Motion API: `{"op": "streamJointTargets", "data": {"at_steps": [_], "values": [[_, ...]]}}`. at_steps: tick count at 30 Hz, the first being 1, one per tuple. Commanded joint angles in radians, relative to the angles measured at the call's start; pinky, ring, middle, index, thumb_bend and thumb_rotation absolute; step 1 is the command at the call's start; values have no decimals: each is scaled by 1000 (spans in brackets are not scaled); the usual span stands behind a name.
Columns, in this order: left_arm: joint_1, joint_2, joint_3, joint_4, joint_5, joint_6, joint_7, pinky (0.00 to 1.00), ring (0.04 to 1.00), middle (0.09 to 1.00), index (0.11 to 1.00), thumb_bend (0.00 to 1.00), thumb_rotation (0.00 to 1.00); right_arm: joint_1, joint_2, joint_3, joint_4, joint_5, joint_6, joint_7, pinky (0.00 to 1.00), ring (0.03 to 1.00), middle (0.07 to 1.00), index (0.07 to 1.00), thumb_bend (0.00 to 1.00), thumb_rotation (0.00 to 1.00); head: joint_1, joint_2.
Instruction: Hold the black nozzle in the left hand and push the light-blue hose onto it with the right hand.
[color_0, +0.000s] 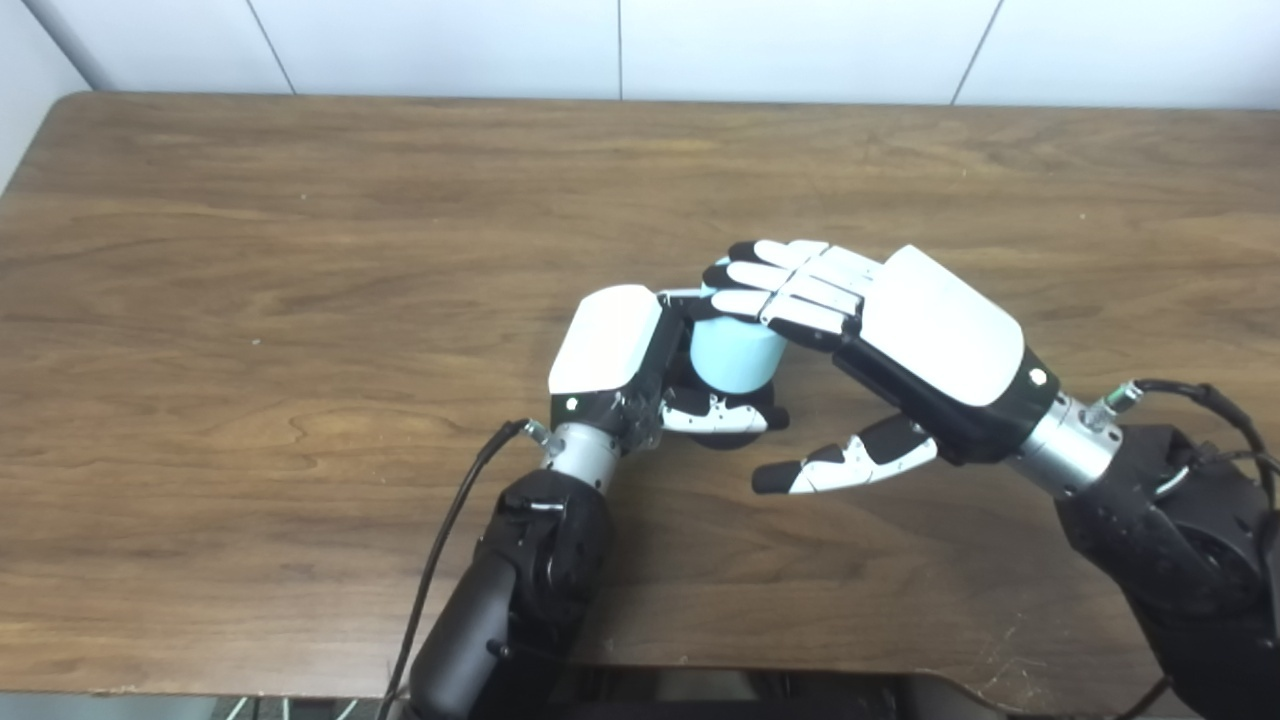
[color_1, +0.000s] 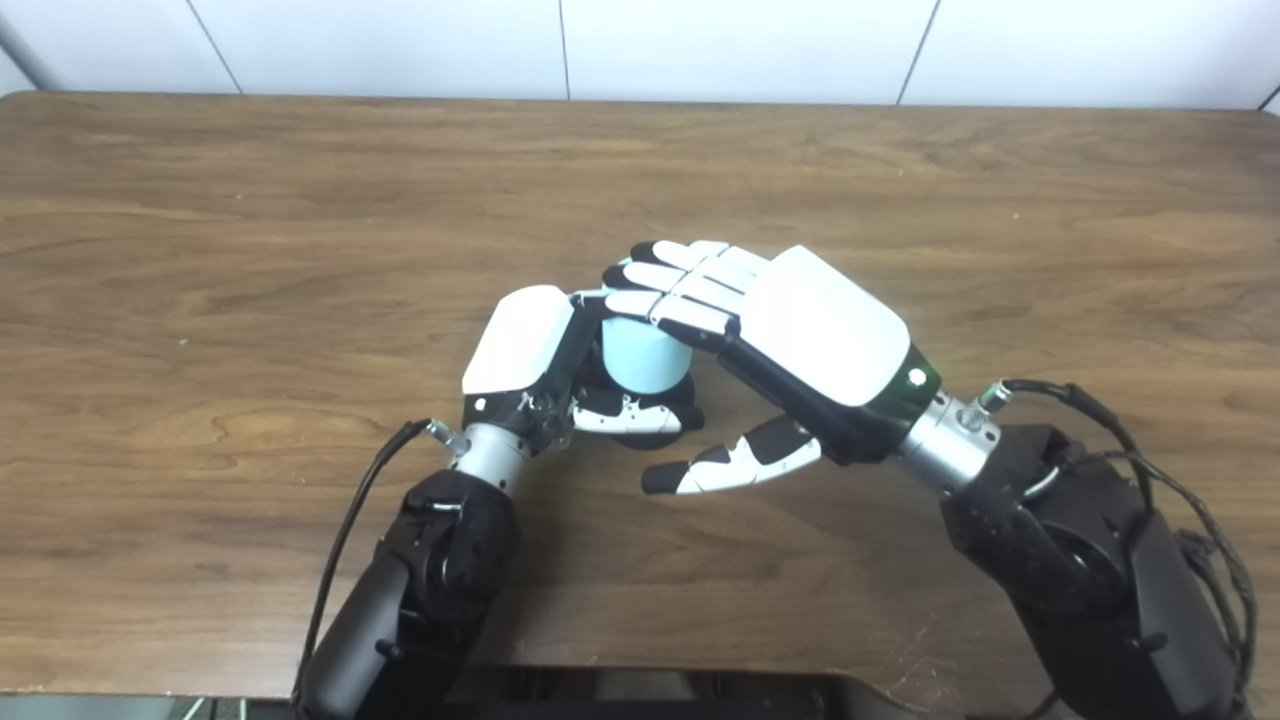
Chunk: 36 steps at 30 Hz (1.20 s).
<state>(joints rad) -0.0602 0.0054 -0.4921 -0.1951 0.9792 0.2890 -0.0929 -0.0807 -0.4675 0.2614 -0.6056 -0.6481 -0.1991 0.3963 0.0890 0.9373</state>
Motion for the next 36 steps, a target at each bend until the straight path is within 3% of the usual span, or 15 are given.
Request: {"op": "streamJointTargets", "data": {"at_steps": [1,5,8,14,16,23,27,36], "values": [[37,16,-7,43,-5,53,-80,510,552,544,475,513,0,44,-42,36,44,-27,9,91,856,885,866,825,497,697,0,0],[37,18,-7,46,-7,49,-78,520,562,550,467,512,0,20,-29,20,29,1,21,77,873,888,864,824,492,652,-1,-3],[37,15,-5,50,-11,51,-77,518,558,553,466,511,0,-26,-16,-5,-8,46,47,67,873,880,867,820,488,679,-4,-7],[31,17,-8,64,-12,43,-74,519,564,551,467,512,0,-163,29,-61,-119,144,206,116,865,894,900,857,464,844,-11,-16],[30,18,-12,68,-8,41,-71,523,567,549,466,513,0,-190,42,-76,-138,129,224,123,834,886,888,852,463,782,-11,-20],[28,22,-14,74,0,43,-69,506,557,543,471,514,0,-232,47,-103,-160,147,249,142,813,868,882,836,471,737,-16,-26],[25,23,-11,81,-7,37,-61,505,554,542,470,514,0,-221,42,-106,-145,133,228,136,795,855,866,816,477,665,-17,-34],[22,23,-9,89,-14,36,-48,458,516,506,484,520,0,-186,31,-107,-136,86,202,141,814,862,861,822,486,678,-19,-38]]}}
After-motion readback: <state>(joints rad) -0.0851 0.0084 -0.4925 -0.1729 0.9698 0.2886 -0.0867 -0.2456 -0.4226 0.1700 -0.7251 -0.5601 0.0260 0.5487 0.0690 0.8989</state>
